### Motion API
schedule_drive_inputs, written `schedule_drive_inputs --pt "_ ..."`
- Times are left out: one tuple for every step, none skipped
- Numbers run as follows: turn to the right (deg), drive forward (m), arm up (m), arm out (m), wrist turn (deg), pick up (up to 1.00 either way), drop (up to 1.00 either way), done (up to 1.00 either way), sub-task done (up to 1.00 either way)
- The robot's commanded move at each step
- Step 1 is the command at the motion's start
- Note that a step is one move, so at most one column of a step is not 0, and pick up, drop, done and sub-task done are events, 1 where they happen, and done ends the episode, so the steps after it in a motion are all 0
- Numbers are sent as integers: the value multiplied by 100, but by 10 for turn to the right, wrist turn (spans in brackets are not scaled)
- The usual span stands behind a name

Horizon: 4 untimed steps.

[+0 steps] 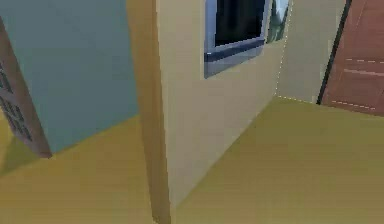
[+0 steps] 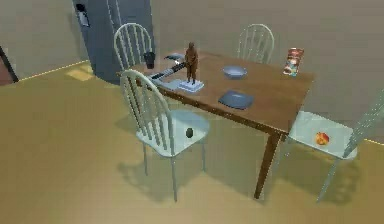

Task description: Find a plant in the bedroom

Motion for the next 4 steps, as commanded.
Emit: schedule_drive_inputs --pt "-330 0 0 0 0 0 0 0 0" --pt "0 35 0 0 0 0 0 0 0" --pt "-60 0 0 0 0 0 0 0 0" --pt "0 25 0 0 0 0 0 0 0"
